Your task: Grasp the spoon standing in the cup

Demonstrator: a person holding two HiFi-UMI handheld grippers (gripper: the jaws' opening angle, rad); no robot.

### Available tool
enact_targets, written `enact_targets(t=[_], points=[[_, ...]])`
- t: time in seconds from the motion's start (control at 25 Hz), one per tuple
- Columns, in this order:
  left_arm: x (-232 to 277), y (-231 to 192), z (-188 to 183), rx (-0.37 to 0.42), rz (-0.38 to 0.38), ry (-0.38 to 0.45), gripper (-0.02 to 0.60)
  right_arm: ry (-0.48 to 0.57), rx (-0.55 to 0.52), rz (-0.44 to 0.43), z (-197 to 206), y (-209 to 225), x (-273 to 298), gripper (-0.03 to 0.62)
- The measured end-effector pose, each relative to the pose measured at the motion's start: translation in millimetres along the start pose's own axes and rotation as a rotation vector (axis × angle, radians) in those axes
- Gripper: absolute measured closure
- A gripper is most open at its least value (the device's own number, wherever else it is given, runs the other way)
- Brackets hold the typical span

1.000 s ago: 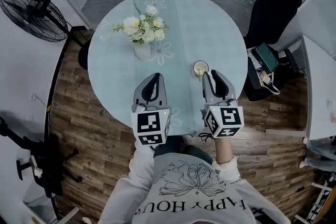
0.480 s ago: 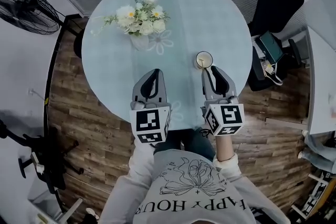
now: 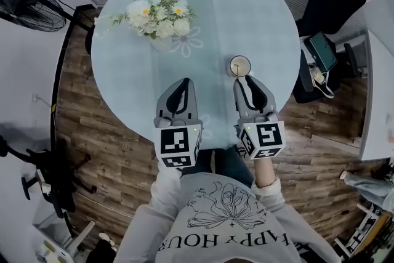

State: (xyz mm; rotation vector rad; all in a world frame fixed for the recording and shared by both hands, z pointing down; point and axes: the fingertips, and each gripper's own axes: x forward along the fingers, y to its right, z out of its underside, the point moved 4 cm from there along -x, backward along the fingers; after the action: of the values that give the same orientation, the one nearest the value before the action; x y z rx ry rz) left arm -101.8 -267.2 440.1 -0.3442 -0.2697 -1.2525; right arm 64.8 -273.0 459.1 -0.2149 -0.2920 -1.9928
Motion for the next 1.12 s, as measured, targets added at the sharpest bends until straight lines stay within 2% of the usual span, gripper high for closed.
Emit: enact_targets(t=[0.24,0.84,1.12], points=[[14,5,19,-0.011,-0.007,-0.046,0.575,-0.046,-0.012,-0.052,23,6,11,0.477],[30,8,52,-0.038,-0.023,-0.127,0.575,-0.145,-0.002,-0.093,72,16,26,0.477],[34,10,63,-0.05,-0.032,-0.151,0.575,-0.16,-0.01,-0.099,81,21,30,0.477]])
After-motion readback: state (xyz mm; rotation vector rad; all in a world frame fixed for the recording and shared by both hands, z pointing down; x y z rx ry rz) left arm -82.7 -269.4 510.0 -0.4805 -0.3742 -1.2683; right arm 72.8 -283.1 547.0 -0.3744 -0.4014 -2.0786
